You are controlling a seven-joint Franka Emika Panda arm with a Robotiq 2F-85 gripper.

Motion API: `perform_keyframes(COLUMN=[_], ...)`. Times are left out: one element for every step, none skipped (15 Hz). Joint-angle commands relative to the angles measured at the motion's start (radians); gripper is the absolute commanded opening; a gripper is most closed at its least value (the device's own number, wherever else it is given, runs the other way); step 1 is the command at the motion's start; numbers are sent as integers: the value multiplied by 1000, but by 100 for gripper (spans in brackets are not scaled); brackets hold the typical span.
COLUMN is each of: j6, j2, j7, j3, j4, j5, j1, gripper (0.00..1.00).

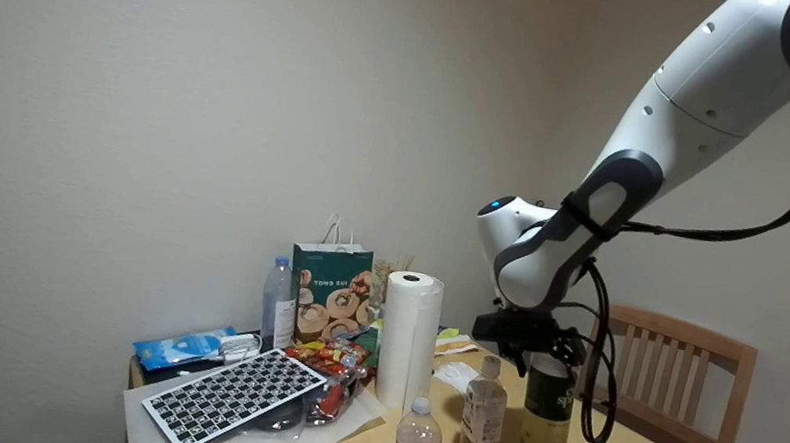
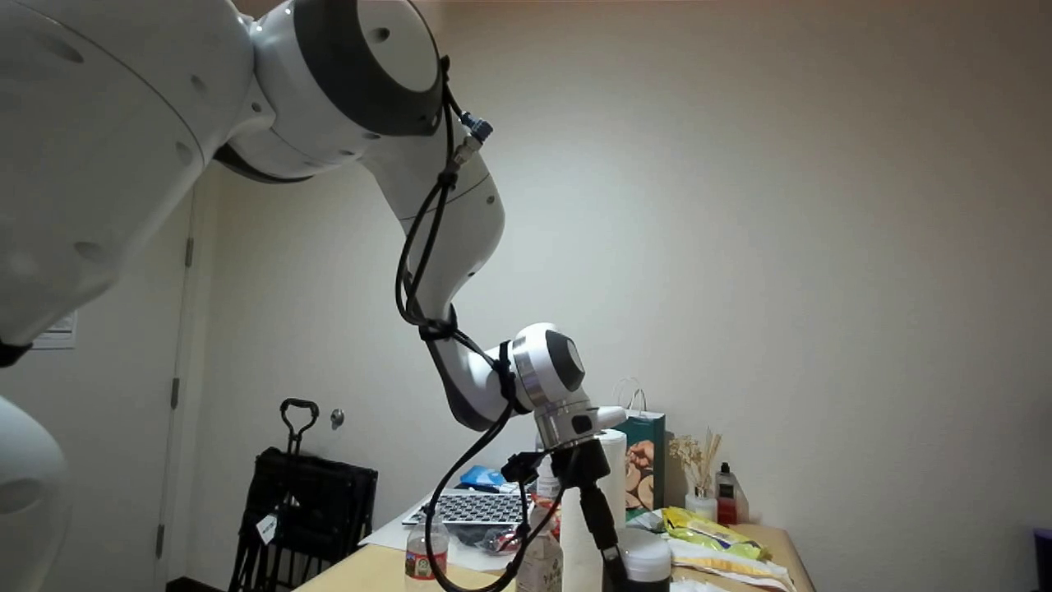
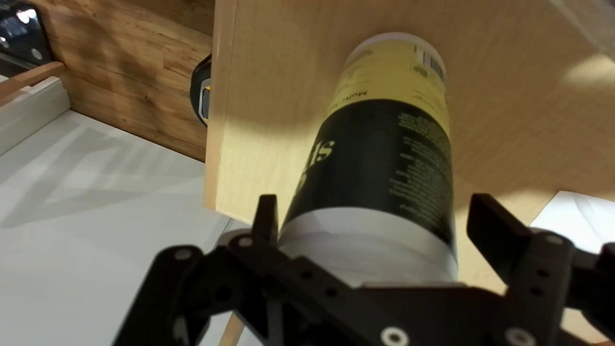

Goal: Move the yellow and brown bottle to the right and then move the water bottle backward

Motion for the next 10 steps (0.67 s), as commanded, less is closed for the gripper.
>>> perform_keyframes(j6=[-31, -37, -50, -61, -76, -87, -97, -102, -110, -111], j2=[-16, -18, -21, -22, -24, -23, -23, -22, -21, -20], j7=[-20, -21, -18, -17, -16, -15, -15, -18, -20, -19], j3=[10, 11, 11, 12, 13, 15, 19, 23, 29, 32], j4=[24, 32, 45, 57, 71, 83, 94, 103, 113, 118], j5=[-20, -30, -49, -64, -82, -98, -107, -116, -119, -123], j1=[13, 19, 31, 41, 51, 57, 63, 66, 67, 67], gripper=[100, 100, 100, 100, 100, 100, 100, 100, 100, 100])
